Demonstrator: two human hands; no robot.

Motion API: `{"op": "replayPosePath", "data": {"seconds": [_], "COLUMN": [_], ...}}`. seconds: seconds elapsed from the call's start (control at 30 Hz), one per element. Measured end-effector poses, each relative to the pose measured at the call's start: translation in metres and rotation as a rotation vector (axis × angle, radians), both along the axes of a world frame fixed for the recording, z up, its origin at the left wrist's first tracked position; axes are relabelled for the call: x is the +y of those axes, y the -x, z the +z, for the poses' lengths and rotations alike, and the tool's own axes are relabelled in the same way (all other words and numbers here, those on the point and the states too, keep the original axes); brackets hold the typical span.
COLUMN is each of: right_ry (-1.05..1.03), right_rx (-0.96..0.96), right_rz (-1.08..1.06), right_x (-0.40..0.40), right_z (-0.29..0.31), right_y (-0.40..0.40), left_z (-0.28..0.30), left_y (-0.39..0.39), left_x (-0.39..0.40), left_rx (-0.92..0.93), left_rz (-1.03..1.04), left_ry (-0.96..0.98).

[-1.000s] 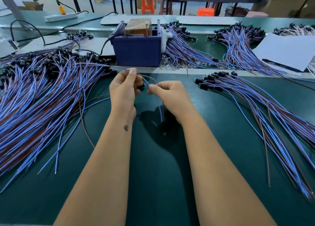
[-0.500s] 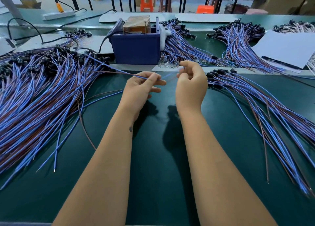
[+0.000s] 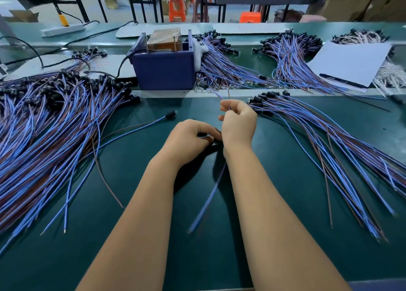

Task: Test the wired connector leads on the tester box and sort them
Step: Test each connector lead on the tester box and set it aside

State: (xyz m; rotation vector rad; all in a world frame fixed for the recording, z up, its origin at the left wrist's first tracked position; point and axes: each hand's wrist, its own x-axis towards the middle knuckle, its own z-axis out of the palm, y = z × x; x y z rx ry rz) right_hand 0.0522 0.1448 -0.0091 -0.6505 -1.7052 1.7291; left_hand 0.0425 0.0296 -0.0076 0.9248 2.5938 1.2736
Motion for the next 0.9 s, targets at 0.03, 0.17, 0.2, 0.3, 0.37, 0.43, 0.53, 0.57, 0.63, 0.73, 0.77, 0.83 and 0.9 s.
{"op": "replayPosePath", "data": {"seconds": [0.03,0.17,0.2,0.3,0.37,0.43,0.53,0.57,0.63,0.73,0.77,0.83,0.9], "right_ry": [-0.019,-0.129,-0.161,-0.273,-0.373,-0.485,-0.619,-0.674,-0.773,-0.806,-0.814,-0.817,-0.779], "right_rx": [-0.008,-0.06,-0.078,-0.14,-0.183,-0.25,-0.369,-0.434,-0.575,-0.588,-0.562,-0.504,-0.415], "right_rz": [0.012,0.06,0.06,0.037,0.019,-0.003,-0.088,-0.143,-0.248,-0.268,-0.239,-0.153,-0.012], "right_x": [0.0,0.01,0.017,0.044,0.065,0.085,0.111,0.116,0.117,0.096,0.084,0.058,0.031], "right_z": [-0.001,-0.006,-0.006,-0.003,0.002,0.009,0.016,0.018,0.022,0.024,0.023,0.021,0.019], "right_y": [-0.001,-0.007,-0.009,-0.018,-0.026,-0.035,-0.045,-0.046,-0.046,-0.038,-0.033,-0.023,-0.013], "left_z": [0.0,-0.003,-0.003,-0.005,-0.005,-0.005,-0.007,-0.008,-0.009,-0.007,-0.006,-0.005,-0.004], "left_y": [0.0,0.002,0.002,0.004,0.004,0.005,0.007,0.007,0.006,0.006,0.007,0.01,0.013], "left_x": [0.0,0.001,0.002,0.003,0.003,0.004,0.005,0.005,0.005,0.004,0.002,-0.005,-0.013], "left_rx": [-0.011,-0.06,-0.075,-0.084,-0.092,-0.096,-0.085,-0.084,-0.068,0.076,0.133,0.198,0.202], "left_rz": [0.003,0.025,0.037,0.07,0.077,0.086,0.111,0.116,0.13,0.245,0.329,0.516,0.63], "left_ry": [-0.005,-0.034,-0.045,-0.05,-0.044,-0.041,-0.032,-0.032,-0.05,-0.117,-0.128,-0.123,-0.067]}}
